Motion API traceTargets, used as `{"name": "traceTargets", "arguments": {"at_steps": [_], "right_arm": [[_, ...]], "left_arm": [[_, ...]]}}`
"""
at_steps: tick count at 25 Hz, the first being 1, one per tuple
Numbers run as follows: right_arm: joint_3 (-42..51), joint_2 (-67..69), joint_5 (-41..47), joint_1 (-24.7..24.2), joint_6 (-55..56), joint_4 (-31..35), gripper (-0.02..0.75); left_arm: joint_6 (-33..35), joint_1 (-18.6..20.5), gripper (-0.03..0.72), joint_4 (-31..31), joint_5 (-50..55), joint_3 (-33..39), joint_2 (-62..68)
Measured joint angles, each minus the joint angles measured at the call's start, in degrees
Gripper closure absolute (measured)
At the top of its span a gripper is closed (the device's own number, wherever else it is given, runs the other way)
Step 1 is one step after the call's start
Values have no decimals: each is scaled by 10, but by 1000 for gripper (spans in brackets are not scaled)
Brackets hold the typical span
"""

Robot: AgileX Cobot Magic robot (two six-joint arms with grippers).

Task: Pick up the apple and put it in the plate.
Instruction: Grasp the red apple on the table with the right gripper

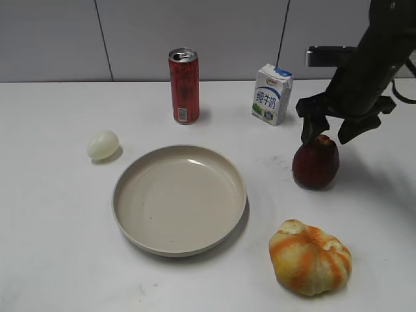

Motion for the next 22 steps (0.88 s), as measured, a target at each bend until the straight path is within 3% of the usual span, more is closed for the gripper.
{"name": "traceTargets", "arguments": {"at_steps": [10, 16, 20, 22], "right_arm": [[-13, 40, 4, 0, 2, 4, 165], [-64, 43, 69, 2, 1, 0, 165], [-129, 24, 120, 32, -8, 1, 166], [-154, 16, 132, 70, -8, 2, 166]], "left_arm": [[0, 0, 197, 0, 0, 0, 0], [0, 0, 197, 0, 0, 0, 0], [0, 0, 197, 0, 0, 0, 0], [0, 0, 197, 0, 0, 0, 0]]}}
